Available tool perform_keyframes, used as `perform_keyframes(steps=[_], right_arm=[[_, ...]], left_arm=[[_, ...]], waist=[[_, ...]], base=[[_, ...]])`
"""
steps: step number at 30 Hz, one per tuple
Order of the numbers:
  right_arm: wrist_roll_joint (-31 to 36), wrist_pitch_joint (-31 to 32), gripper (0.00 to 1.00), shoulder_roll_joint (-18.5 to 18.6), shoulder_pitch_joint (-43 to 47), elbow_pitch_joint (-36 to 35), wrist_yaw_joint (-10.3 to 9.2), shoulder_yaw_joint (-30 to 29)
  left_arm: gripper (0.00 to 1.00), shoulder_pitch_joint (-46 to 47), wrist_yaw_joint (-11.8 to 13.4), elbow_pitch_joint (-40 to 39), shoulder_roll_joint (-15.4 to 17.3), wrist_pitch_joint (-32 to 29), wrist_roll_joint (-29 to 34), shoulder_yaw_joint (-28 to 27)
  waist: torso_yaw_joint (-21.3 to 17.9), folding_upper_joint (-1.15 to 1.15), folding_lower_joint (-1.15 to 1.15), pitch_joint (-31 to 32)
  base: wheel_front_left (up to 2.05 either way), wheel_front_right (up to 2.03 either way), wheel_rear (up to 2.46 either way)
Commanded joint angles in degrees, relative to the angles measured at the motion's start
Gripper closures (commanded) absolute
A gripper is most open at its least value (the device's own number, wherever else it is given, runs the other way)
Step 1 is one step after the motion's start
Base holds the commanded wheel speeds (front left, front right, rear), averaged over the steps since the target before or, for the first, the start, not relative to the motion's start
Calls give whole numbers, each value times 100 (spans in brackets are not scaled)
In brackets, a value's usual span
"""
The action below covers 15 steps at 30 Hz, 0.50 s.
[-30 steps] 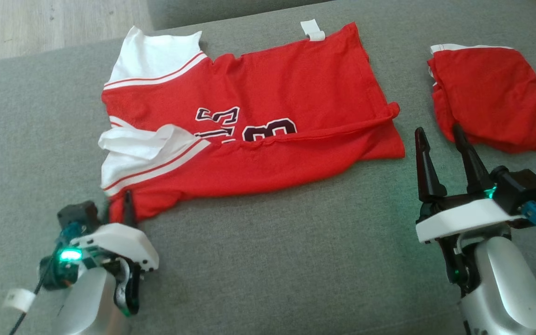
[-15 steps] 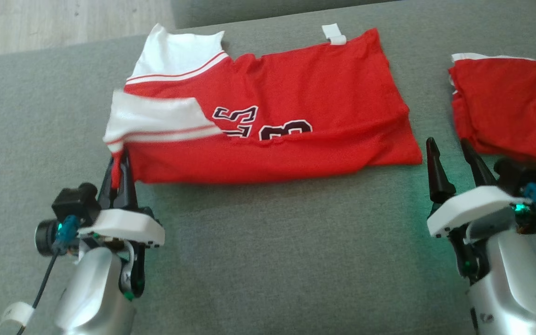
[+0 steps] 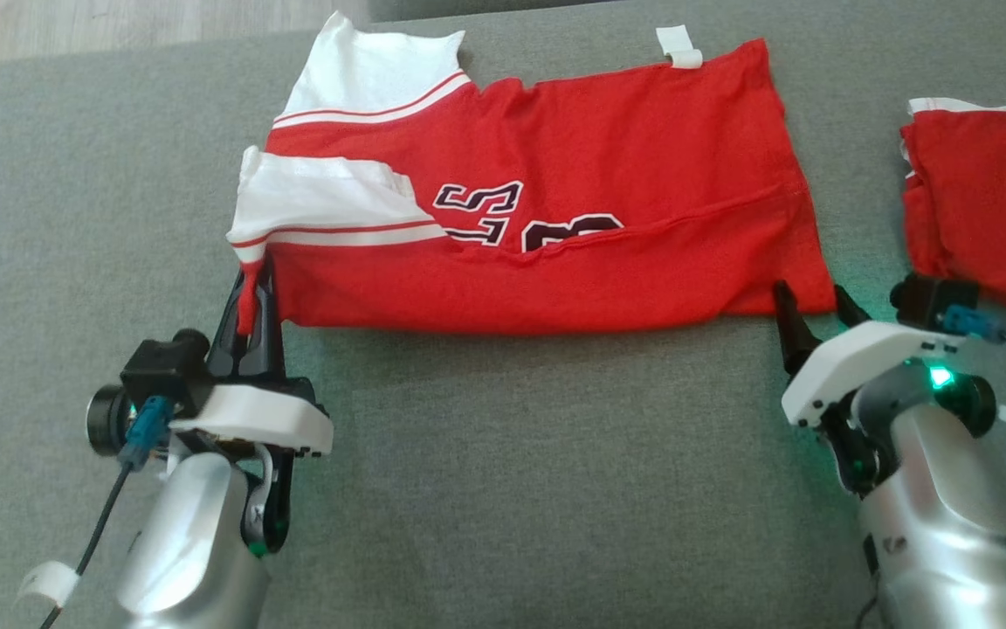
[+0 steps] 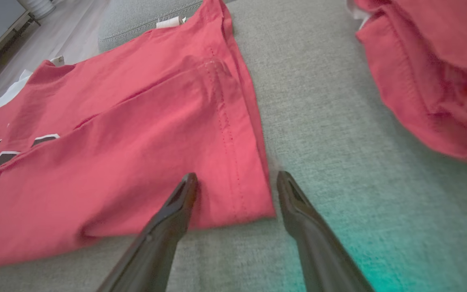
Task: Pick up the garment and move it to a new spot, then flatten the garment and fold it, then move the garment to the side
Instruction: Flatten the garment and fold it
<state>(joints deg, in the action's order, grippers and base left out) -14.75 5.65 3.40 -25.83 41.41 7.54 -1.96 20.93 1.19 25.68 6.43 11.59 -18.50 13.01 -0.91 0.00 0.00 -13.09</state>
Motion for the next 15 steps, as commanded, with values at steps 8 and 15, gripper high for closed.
perform_keyframes(steps=[8, 15], right_arm=[[60, -218, 100, -51, -593, 635, -5, 431], [843, -812, 100, -8, -621, 664, -5, 294]], left_arm=[[100, 188, 13, -174, 196, 24, 24, -139], [100, 84, 65, -49, 298, 28, -17, -180]], waist=[[53, 0, 0, -73], [-17, 0, 0, 71]], base=[[0, 0, 0], [0, 0, 0]])
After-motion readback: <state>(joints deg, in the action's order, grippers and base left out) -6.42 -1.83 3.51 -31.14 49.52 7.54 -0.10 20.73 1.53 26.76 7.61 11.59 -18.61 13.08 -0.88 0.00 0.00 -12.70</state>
